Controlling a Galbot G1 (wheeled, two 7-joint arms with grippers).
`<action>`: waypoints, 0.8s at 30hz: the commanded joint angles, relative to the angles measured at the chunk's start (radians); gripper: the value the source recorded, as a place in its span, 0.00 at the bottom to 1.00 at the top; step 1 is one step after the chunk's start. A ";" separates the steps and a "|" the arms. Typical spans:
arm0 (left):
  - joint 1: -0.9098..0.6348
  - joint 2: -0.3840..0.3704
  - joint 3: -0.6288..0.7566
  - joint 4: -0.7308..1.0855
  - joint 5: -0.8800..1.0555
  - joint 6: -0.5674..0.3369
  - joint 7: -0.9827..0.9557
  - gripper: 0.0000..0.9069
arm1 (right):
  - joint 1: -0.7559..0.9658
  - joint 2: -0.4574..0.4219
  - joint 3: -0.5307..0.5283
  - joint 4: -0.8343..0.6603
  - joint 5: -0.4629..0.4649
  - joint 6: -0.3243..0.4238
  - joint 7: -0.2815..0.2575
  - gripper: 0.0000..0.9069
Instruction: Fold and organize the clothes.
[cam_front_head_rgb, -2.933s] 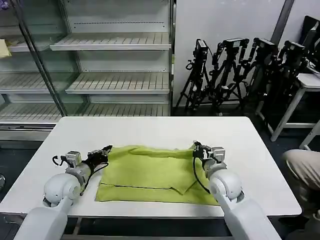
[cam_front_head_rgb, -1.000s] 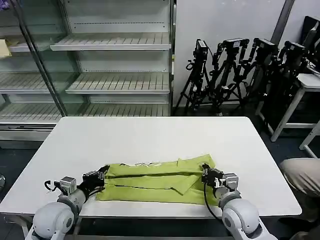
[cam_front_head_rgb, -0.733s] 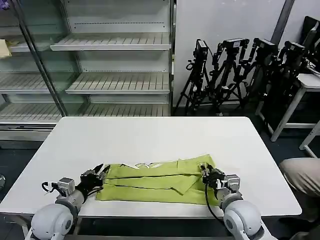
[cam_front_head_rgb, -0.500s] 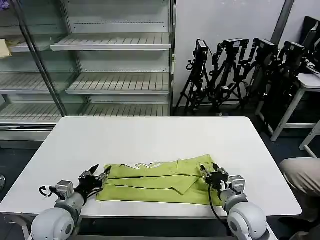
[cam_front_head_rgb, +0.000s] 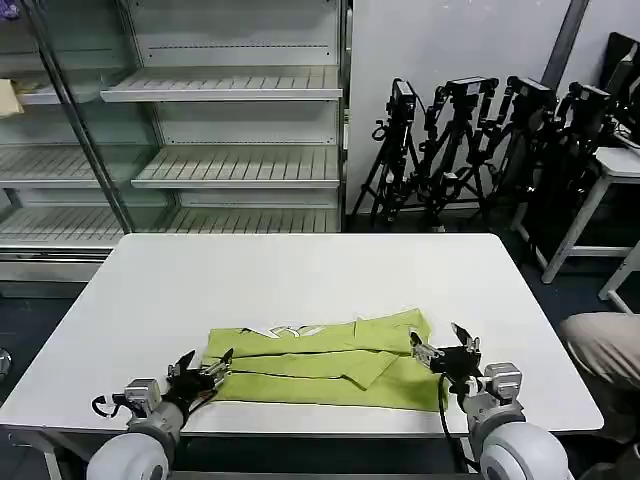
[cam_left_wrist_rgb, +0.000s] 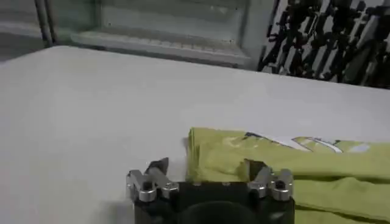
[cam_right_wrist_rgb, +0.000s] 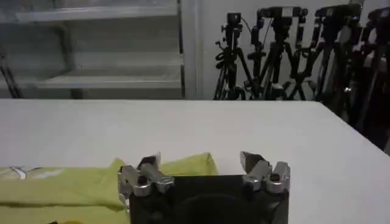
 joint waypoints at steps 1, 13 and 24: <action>0.013 -0.028 0.021 0.007 -0.050 0.006 -0.039 0.02 | -0.041 -0.002 0.028 0.064 -0.003 -0.004 0.000 1.00; -0.003 -0.036 0.033 0.008 -0.045 0.006 -0.040 0.02 | -0.039 0.006 0.012 0.070 -0.004 -0.008 0.001 1.00; -0.019 0.086 -0.057 -0.017 0.026 0.006 0.013 0.02 | -0.078 0.010 0.050 0.094 -0.005 -0.007 -0.002 1.00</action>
